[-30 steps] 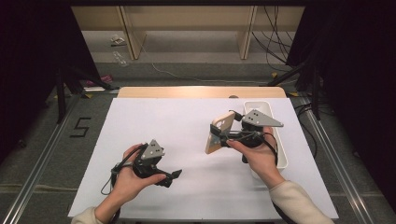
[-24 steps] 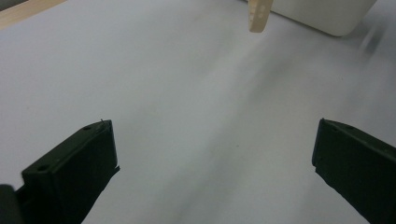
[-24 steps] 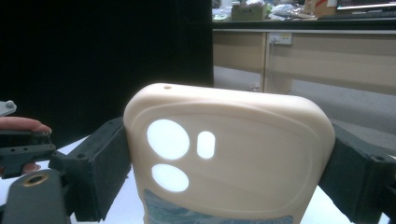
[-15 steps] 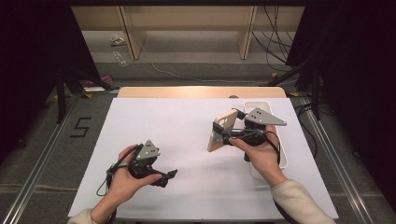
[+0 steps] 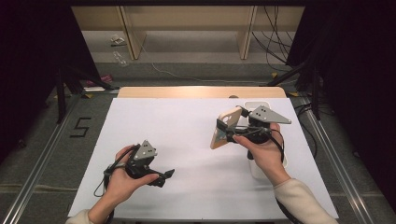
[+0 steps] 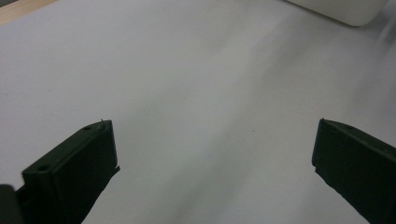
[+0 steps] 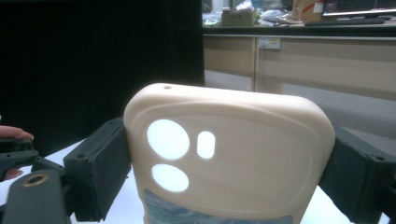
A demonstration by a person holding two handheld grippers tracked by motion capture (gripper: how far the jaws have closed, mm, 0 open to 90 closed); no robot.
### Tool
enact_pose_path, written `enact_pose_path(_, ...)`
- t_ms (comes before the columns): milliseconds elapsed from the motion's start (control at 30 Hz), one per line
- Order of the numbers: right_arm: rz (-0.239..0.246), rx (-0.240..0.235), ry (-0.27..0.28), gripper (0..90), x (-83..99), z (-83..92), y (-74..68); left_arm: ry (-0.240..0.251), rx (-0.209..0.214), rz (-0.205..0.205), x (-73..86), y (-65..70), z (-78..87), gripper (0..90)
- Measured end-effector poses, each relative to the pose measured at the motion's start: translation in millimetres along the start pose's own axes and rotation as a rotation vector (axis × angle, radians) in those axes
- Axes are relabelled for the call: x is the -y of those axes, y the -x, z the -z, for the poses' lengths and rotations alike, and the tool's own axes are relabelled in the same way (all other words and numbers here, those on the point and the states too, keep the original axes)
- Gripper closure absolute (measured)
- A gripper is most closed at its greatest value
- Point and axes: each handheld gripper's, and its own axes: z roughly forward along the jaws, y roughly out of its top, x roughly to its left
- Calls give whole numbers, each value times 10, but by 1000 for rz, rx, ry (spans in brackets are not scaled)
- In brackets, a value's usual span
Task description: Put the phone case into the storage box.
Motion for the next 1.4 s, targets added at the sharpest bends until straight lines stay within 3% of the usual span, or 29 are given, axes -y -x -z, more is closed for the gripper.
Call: enact_pose_path(1400, -7, 74, 38, 126, -140, 156, 183, -3, -15, 8, 37, -58, 16, 0)
